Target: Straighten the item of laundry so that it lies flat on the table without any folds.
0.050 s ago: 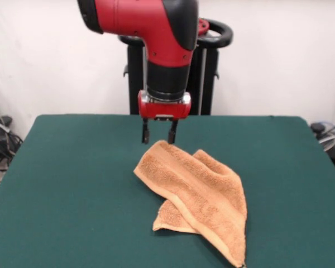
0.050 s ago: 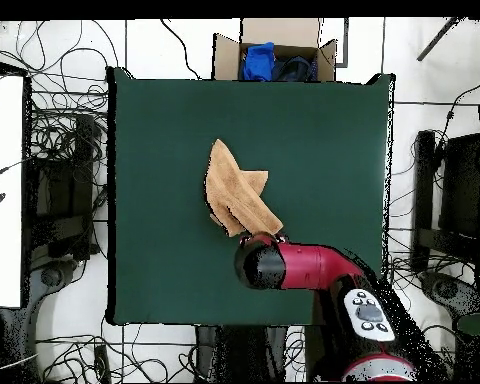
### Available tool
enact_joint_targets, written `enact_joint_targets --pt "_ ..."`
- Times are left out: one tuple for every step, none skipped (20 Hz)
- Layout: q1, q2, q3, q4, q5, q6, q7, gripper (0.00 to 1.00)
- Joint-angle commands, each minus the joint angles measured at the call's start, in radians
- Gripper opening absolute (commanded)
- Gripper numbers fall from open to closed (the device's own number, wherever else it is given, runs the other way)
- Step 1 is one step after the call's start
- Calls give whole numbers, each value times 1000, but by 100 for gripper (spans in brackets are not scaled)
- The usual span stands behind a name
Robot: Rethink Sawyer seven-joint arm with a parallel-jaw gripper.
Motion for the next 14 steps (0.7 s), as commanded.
enact_joint_targets --pt "-18 99 76 -91 -10 3 67 100" --pt "-18 107 74 -90 -15 -12 70 100" --pt "-20 99 69 -72 -21 -26 75 100" --pt "-21 96 65 -67 -25 -32 77 100" --pt "-24 92 64 -64 -28 -33 75 100" --pt "-28 94 64 -66 -30 -33 72 100" --pt "-34 92 66 -65 -32 -34 68 100" --pt "-41 91 70 -66 -33 -31 62 100" --pt "-45 91 73 -68 -34 -28 58 100" --pt "-50 90 76 -70 -35 -25 53 100" --pt "-54 91 78 -71 -36 -22 49 100" --pt "-58 92 80 -74 -38 -21 45 100" --pt "-63 93 81 -76 -40 -21 42 100" --pt "-66 91 86 -84 -40 -13 35 100"
